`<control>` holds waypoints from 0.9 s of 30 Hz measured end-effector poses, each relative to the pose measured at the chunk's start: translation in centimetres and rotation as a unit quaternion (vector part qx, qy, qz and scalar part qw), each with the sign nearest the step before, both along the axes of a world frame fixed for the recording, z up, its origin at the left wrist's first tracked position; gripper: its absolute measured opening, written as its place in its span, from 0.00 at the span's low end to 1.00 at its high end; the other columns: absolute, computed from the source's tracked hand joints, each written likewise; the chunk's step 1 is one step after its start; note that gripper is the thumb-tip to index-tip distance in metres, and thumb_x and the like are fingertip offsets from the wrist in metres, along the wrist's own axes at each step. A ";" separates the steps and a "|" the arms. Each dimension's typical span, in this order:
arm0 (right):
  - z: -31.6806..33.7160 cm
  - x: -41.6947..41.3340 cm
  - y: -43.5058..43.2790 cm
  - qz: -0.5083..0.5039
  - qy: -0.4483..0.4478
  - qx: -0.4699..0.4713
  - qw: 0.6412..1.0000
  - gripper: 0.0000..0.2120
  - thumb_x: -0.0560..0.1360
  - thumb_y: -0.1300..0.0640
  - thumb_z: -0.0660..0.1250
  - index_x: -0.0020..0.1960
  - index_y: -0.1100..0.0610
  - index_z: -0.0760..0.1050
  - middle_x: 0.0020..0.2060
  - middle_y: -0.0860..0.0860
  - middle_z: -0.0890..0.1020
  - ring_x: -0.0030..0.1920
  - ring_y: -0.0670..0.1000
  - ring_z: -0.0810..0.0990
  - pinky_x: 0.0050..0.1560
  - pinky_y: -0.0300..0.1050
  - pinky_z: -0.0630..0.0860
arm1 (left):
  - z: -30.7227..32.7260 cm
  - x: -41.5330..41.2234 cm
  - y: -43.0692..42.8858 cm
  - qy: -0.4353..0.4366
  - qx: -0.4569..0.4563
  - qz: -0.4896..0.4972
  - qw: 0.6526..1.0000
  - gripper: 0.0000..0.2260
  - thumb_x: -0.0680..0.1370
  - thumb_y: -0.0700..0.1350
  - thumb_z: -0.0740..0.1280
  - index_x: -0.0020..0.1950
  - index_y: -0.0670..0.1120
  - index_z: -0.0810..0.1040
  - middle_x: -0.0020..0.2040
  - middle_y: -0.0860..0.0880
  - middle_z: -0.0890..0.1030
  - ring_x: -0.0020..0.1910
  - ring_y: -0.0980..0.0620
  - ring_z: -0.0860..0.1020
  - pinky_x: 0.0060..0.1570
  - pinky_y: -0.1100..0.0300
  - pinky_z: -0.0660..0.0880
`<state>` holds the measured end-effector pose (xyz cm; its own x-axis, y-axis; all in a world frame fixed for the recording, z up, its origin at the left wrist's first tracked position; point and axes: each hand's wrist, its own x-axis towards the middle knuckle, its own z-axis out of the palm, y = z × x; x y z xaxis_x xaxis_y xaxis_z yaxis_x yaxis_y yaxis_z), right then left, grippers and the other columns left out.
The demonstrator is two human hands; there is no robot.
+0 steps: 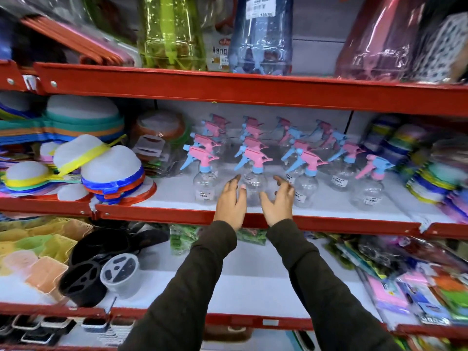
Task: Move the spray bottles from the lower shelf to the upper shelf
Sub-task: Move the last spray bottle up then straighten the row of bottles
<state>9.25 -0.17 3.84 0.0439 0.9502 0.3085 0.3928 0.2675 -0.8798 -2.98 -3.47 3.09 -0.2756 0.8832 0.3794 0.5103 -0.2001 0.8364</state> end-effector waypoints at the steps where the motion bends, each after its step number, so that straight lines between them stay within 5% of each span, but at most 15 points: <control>1: 0.2 0.4 0.4 0.015 -0.017 -0.021 1.000 0.28 0.77 0.59 0.67 0.75 0.59 0.63 0.73 0.60 0.64 0.74 0.59 0.64 0.75 0.49 0.60 | 0.3 0.5 0.7 -0.014 -0.032 -0.005 0.999 0.22 0.85 0.48 0.53 0.78 0.45 0.63 0.78 0.45 0.66 0.76 0.46 0.65 0.69 0.64 0.56; 4: 0.8 1.0 1.3 0.062 -0.049 -0.069 0.994 0.29 0.79 0.58 0.63 0.78 0.59 0.59 0.76 0.59 0.65 0.75 0.58 0.65 0.74 0.47 0.62 | 1.1 1.3 2.3 -0.021 -0.091 -0.020 0.995 0.22 0.85 0.47 0.53 0.79 0.43 0.63 0.78 0.42 0.65 0.76 0.43 0.64 0.75 0.58 0.57; 8: 0.6 1.4 1.6 0.101 -0.069 -0.088 0.989 0.27 0.81 0.58 0.61 0.78 0.58 0.60 0.74 0.58 0.70 0.70 0.57 0.74 0.70 0.47 0.68 | 1.3 1.6 2.6 -0.019 -0.094 -0.009 0.995 0.19 0.84 0.46 0.53 0.73 0.42 0.70 0.73 0.39 0.72 0.71 0.41 0.70 0.71 0.54 0.64; 27: -0.3 1.9 1.0 0.090 -0.040 -0.065 0.993 0.27 0.78 0.56 0.65 0.76 0.54 0.63 0.72 0.57 0.71 0.68 0.58 0.74 0.71 0.56 0.71 | 0.1 2.2 0.9 -0.017 -0.061 0.011 0.998 0.21 0.85 0.48 0.53 0.78 0.46 0.64 0.77 0.44 0.68 0.74 0.45 0.68 0.67 0.64 0.59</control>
<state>11.15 0.78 3.58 -0.1499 0.9723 0.1792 0.4196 0.2266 -0.8790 -0.79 -2.59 3.19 -0.3066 0.9156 0.2600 0.4845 -0.0850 0.8707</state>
